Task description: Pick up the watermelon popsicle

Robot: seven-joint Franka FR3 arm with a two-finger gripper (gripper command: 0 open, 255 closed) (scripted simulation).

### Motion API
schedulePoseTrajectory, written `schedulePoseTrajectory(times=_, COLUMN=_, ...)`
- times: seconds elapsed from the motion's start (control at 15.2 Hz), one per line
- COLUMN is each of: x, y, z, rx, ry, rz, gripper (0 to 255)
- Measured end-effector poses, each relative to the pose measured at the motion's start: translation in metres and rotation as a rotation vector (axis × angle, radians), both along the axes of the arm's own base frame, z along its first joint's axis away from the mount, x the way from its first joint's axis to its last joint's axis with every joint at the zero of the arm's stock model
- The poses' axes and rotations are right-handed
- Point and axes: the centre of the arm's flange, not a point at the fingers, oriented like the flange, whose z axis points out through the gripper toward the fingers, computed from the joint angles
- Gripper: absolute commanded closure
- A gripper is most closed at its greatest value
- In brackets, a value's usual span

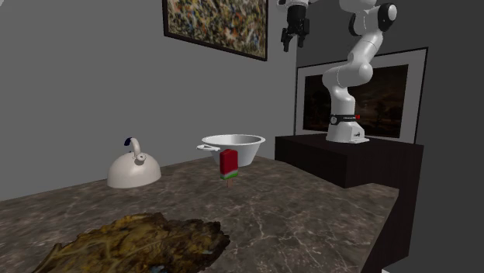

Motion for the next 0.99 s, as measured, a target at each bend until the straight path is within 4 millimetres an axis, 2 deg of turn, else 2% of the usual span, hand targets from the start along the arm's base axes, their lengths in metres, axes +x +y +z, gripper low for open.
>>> schedulePoseTrajectory(times=0.13, x=0.004, y=0.001, z=-0.005, rx=0.000, ry=0.001, rz=0.000, gripper=0)
schedulePoseTrajectory(times=0.26, x=0.016, y=0.005, z=-0.022, rx=0.001, ry=0.005, rz=-0.002, gripper=0)
schedulePoseTrajectory(times=0.99, x=0.107, y=0.022, z=-0.130, rx=0.010, ry=0.027, rz=-0.011, gripper=0)
